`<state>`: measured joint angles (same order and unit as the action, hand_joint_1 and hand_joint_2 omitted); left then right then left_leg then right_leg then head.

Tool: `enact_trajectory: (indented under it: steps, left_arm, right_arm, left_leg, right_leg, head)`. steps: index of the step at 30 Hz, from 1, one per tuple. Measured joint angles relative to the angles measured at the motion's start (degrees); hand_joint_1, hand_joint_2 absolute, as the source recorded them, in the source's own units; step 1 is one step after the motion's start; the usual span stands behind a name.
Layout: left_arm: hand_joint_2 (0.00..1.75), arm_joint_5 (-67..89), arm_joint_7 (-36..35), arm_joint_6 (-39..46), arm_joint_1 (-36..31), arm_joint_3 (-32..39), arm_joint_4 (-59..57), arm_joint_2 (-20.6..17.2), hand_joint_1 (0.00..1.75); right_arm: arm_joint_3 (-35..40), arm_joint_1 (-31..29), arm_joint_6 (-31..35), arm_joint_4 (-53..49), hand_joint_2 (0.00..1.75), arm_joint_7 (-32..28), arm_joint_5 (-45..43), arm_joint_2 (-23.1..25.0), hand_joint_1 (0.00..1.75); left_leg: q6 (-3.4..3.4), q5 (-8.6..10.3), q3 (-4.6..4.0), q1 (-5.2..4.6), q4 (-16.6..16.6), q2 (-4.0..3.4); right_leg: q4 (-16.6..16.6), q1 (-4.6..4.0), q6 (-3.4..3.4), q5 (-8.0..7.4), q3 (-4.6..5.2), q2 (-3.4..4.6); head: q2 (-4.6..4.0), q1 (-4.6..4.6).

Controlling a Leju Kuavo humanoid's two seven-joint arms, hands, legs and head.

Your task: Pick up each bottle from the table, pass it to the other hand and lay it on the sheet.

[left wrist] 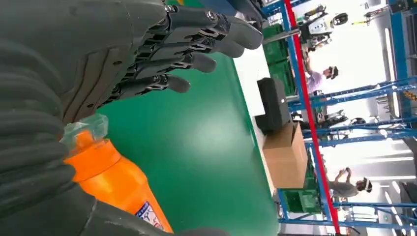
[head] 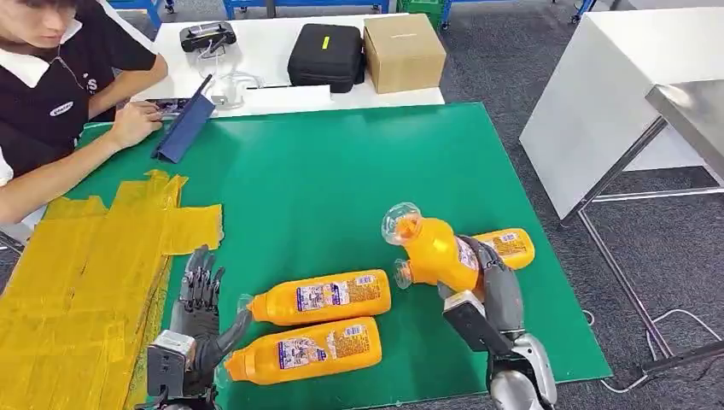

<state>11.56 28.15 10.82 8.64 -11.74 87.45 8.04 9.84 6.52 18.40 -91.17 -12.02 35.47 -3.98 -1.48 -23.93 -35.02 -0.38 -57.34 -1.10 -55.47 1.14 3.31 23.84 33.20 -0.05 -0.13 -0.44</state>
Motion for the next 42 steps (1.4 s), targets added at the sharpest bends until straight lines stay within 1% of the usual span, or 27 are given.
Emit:
enact_trajectory:
  steps: [6,8,10,14,18,19,21,25,30,35,42]
  left_arm:
    - [1.75,0.0,0.0,0.0,0.0,-0.3,0.0,-0.2,0.00]
    - [1.75,0.4,-0.1,0.0,-0.1,-0.6,0.0,-0.3,0.00]
    - [1.75,1.6,-0.4,-0.6,-0.6,-1.5,0.0,-0.6,0.00]
    - [1.75,5.4,-1.8,-2.3,-4.3,-4.9,-1.1,-1.4,0.00]
    - [1.75,5.6,-2.4,-3.7,-6.8,-7.9,-2.1,-1.9,0.00]
    - [1.75,4.5,-2.6,-4.7,-8.3,-8.7,-2.4,-2.1,0.00]
    - [1.75,2.1,-2.9,-6.5,-11.2,-10.4,-2.6,-2.5,0.00]
    - [1.75,0.6,-3.0,-7.7,-14.5,-12.7,-2.8,-3.0,0.00]
    - [1.75,0.1,-3.0,-7.7,-16.5,-13.9,-2.8,-3.6,0.00]
    - [1.75,0.0,-3.0,-7.8,-17.4,-14.5,-2.8,-4.0,0.00]
    - [1.75,-0.1,-3.0,-7.8,-17.7,-14.8,-2.8,-4.3,0.00]
  right_arm:
    - [-0.1,-0.2,0.0,0.1,1.75,0.0,-0.1,1.1,1.75]
    - [-0.1,-0.3,-0.6,0.2,1.75,-0.7,-1.6,1.5,1.75]
    - [0.0,-1.2,-2.7,0.6,1.75,-2.0,-4.4,2.1,1.75]
    - [2.3,-5.6,-6.9,4.6,1.75,-5.5,-12.3,5.3,1.75]
    - [5.1,-9.0,-8.7,8.5,1.75,-6.7,-15.9,7.7,1.75]
    - [6.0,-10.5,-9.3,10.3,1.75,-6.9,-16.9,8.3,1.75]
    - [8.8,-13.5,-10.3,13.8,1.75,-7.5,-18.3,9.7,1.75]
    - [14.2,-17.7,-11.5,18.5,1.75,-8.5,-19.5,12.1,1.75]
    - [17.6,-20.9,-11.7,20.8,1.75,-8.6,-19.9,13.5,1.75]
    - [20.4,-22.5,-11.8,22.2,1.75,-8.6,-19.8,14.2,1.75]
    - [21.7,-22.9,-11.7,23.4,1.75,-8.6,-19.7,14.4,1.75]
  left_leg:
    - [0.00,-0.01,-0.04,-0.02,0.0,0.00]
    - [0.00,-0.01,-0.04,-0.01,0.0,0.00]
    - [0.00,-0.01,-0.06,0.00,0.0,0.00]
    - [0.04,0.11,-0.04,0.03,0.0,-0.01]
    - [0.05,0.17,-0.09,0.06,0.0,0.00]
    - [0.11,0.23,-0.17,0.06,0.0,0.00]
    - [0.12,0.29,-0.23,0.06,0.0,-0.01]
    - [0.13,0.30,-0.23,0.08,0.0,0.01]
    - [0.13,0.30,-0.29,0.08,0.0,0.01]
    - [0.13,0.29,-0.35,0.08,0.0,0.01]
    - [0.13,0.30,-0.37,0.08,0.0,0.01]
  right_leg:
    - [0.0,0.01,0.00,0.00,0.04,0.00]
    - [0.0,0.01,0.00,0.00,0.04,0.00]
    - [0.0,-0.01,0.00,-0.01,0.05,0.01]
    - [0.0,-0.03,-0.03,-0.06,0.06,0.01]
    - [-0.1,-0.06,-0.03,-0.09,0.08,-0.01]
    - [-0.1,-0.07,-0.18,-0.19,0.15,-0.01]
    - [-0.1,-0.08,-0.16,-0.20,0.23,0.00]
    - [-0.1,-0.10,-0.16,-0.20,0.25,-0.05]
    - [-0.1,-0.11,-0.16,-0.19,0.29,-0.04]
    - [-0.1,-0.11,-0.16,-0.19,0.36,-0.05]
    - [-0.1,-0.11,-0.17,-0.19,0.38,-0.05]
  head:
    - [0.00,0.00]
    - [0.00,0.00]
    - [0.00,0.02]
    - [0.00,0.00]
    - [0.00,0.02]
    - [0.00,0.02]
    - [0.00,0.00]
    - [0.00,0.00]
    - [0.00,0.00]
    - [0.00,0.00]
    - [0.00,0.00]
